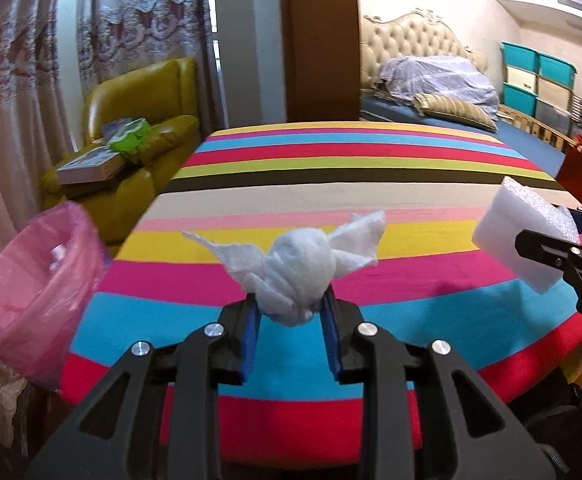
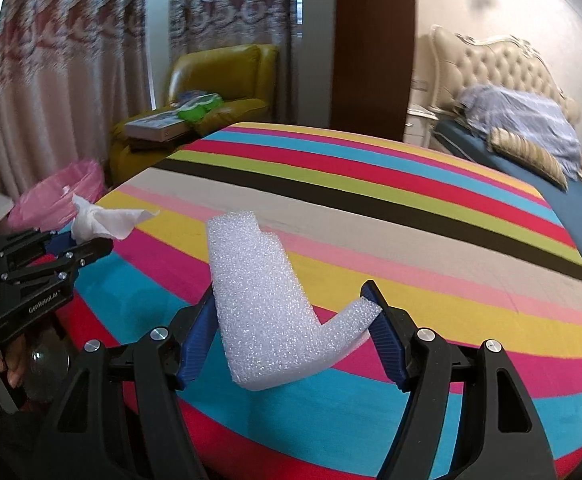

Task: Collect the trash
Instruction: 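Carry the tissue and foam piece from the table over the pink bin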

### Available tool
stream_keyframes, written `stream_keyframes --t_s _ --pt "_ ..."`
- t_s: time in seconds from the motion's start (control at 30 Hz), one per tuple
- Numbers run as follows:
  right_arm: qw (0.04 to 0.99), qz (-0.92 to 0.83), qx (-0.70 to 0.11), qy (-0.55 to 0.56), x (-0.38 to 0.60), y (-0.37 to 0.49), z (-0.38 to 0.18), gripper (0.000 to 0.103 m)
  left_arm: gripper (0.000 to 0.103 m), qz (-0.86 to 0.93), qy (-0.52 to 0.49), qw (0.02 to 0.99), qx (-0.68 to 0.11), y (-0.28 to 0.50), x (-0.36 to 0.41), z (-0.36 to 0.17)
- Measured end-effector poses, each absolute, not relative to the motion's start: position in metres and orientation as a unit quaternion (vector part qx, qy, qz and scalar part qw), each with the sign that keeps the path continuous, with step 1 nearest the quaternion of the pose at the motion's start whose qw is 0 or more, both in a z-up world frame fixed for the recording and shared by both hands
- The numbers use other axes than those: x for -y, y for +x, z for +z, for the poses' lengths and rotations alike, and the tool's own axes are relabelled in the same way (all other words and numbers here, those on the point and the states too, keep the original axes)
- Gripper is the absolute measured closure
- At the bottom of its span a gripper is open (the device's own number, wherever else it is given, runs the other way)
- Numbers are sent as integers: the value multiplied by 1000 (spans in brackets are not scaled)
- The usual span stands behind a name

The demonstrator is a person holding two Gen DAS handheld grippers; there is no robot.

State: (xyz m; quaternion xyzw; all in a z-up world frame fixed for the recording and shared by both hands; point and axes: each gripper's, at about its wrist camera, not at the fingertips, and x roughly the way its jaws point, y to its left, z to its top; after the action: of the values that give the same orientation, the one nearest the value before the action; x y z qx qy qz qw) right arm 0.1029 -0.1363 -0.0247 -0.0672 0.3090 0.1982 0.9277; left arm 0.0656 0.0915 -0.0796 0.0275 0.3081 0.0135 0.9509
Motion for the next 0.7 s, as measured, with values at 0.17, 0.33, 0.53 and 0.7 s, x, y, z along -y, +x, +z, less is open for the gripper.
stream_keyframes --t_s 0.17,0.33,0.53,0.7 --pt "921 220 -306 -96 109 102 -19 36 75 32 25 953 -299 50 -115 -77" --pt "916 246 -289 -127 80 99 -13 36 75 48 16 956 -289 34 -133 -73" --pt "911 265 -280 -146 52 97 -4 36 75 47 16 957 -286 19 -144 -72" --pt "907 285 -265 -159 29 99 8 36 75 71 9 960 -270 11 -164 -57"
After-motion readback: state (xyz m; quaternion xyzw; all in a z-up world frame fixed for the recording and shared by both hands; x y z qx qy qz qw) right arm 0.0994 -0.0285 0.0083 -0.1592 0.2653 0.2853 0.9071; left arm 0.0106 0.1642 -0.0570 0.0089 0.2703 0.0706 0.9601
